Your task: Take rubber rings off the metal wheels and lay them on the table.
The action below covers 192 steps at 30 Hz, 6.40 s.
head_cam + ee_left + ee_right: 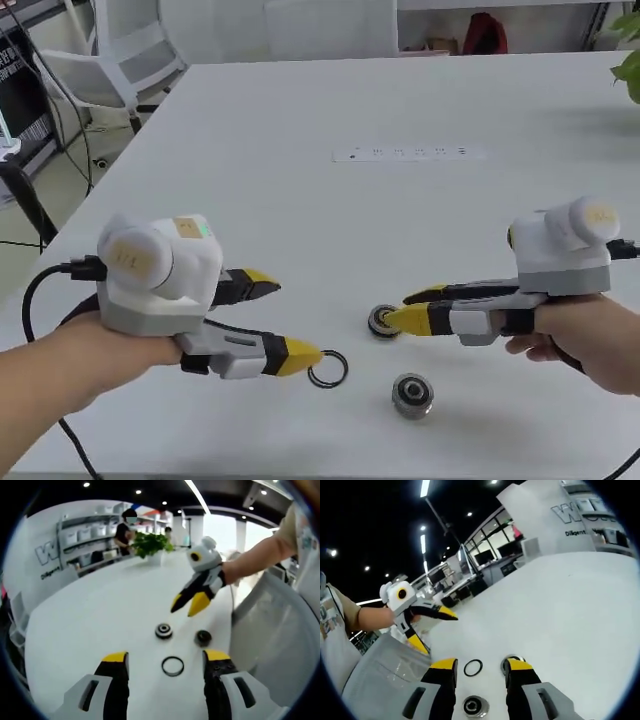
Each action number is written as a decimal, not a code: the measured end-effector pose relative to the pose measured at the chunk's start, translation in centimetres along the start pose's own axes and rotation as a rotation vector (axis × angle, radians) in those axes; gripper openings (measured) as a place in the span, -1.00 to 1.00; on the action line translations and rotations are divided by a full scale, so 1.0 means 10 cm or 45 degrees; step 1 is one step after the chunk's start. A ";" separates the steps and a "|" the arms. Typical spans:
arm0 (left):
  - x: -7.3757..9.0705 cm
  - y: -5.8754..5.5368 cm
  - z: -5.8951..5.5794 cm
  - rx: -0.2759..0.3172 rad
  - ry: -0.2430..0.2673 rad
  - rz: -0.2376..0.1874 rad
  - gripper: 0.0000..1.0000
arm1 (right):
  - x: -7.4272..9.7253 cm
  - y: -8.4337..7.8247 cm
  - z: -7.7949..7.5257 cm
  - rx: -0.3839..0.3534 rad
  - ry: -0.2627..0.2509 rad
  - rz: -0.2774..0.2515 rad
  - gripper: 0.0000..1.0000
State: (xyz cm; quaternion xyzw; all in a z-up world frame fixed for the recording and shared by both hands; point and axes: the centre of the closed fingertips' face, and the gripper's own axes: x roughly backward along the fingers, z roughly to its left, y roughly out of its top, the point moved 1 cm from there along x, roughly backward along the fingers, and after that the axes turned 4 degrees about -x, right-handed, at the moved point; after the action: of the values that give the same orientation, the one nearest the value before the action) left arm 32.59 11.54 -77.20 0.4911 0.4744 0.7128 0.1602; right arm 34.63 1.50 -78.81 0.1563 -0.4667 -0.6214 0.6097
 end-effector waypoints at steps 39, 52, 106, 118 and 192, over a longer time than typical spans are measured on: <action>-0.53 0.03 0.09 0.011 -0.054 0.040 0.08 | -0.04 -0.26 -0.40 0.164 -0.076 0.105 -0.37; -0.70 0.03 0.11 0.025 -0.071 0.038 -0.04 | -0.15 -0.30 -0.46 0.245 -0.084 0.143 -0.43; -1.28 0.01 0.01 -0.054 -0.154 0.109 -0.67 | -0.20 -0.32 -0.60 0.336 -0.104 0.148 -0.41; -1.32 0.00 0.01 -0.127 -0.095 0.117 -0.73 | -0.27 -0.31 -0.57 0.344 -0.105 0.141 -0.41; -1.30 0.01 -0.02 -0.110 -0.043 0.102 -0.74 | -0.20 -0.39 -0.61 0.359 -0.163 0.144 -0.97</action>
State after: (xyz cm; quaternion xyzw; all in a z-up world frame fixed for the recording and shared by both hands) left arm 38.48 2.34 -84.32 0.5142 0.4205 0.7301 0.1605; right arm 37.32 0.22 -85.65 0.1739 -0.5950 -0.5232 0.5848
